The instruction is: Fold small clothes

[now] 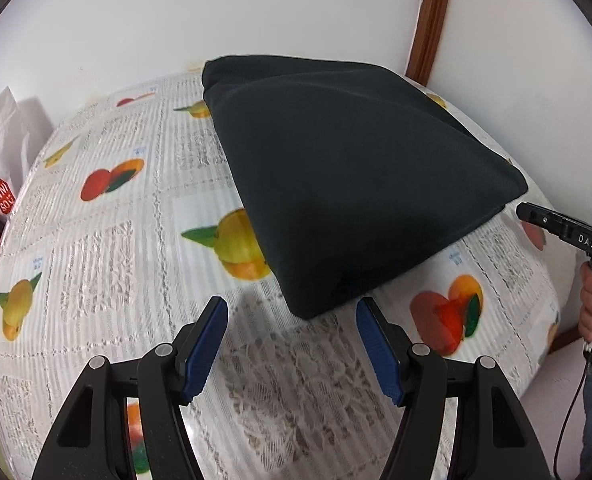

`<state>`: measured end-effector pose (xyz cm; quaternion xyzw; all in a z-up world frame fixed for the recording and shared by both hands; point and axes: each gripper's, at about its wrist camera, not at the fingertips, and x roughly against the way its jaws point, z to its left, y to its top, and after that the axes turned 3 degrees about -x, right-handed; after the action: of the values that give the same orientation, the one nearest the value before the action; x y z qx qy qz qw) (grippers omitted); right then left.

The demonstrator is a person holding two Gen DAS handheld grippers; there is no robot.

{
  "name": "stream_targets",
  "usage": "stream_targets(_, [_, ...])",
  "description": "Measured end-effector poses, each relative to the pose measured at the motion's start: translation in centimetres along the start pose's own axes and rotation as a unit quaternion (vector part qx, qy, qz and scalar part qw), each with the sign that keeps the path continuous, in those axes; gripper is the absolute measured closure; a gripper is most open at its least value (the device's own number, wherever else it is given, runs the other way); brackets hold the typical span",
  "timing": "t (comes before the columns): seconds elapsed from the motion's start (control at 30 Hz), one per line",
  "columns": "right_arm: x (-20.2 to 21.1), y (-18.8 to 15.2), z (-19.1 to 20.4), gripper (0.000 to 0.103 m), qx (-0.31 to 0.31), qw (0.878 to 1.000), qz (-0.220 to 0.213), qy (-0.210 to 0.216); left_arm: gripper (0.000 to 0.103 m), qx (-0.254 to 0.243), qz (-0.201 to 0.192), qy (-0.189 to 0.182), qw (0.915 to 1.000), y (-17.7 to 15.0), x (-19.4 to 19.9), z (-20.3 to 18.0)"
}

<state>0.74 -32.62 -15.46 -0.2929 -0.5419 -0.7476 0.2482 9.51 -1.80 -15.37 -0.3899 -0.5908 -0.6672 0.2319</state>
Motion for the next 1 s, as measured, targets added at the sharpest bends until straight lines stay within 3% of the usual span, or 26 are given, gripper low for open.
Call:
stream_targets(0.07, [-1.0, 0.3, 0.2, 0.065, -0.012, 1.000, -0.006, 0.012, 0.043, 0.000, -0.001, 0.000, 1.0000, 0.2, -0.5, 0.0])
stream_targets(0.17, [-3.1, 0.8, 0.7, 0.067, -0.019, 1.000, 0.011, 0.013, 0.060, 0.009, 0.001, -0.004, 1.0000, 0.6, -1.4, 0.3])
stream_targets(0.2, [-3.6, 0.9, 0.8, 0.074, -0.017, 1.000, 0.015, 0.015, 0.064, 0.011, 0.001, -0.010, 0.9999, 0.7, -1.5, 0.4])
stream_targets(0.23, [-3.8, 1.0, 1.1, 0.079, -0.013, 1.000, 0.009, 0.013, 0.076, 0.016, -0.001, -0.029, 0.9995, 0.9, -1.7, 0.6])
stream_targets(0.27, [-3.8, 1.3, 1.3, 0.084, -0.007, 1.000, 0.000, 0.011, 0.078, 0.019, -0.002, -0.036, 0.9992, 1.0, -1.7, 0.6])
stream_targets(0.37, [-4.3, 2.2, 1.7, 0.089, 0.003, 1.000, -0.002, 0.010, 0.079, 0.016, -0.006, -0.030, 0.9994, 1.7, -2.0, 1.0])
stream_targets(0.73, [-8.6, 6.2, 3.5, 0.089, -0.003, 1.000, -0.008, 0.001, 0.079, 0.049, -0.005, -0.016, 0.9987, 5.9, -5.1, 4.4])
stream_targets(1.0, [-8.8, 6.6, 3.5, 0.087, 0.004, 1.000, 0.003, -0.012, 0.077, 0.065, 0.006, -0.018, 0.9977, 6.2, -5.5, 4.0])
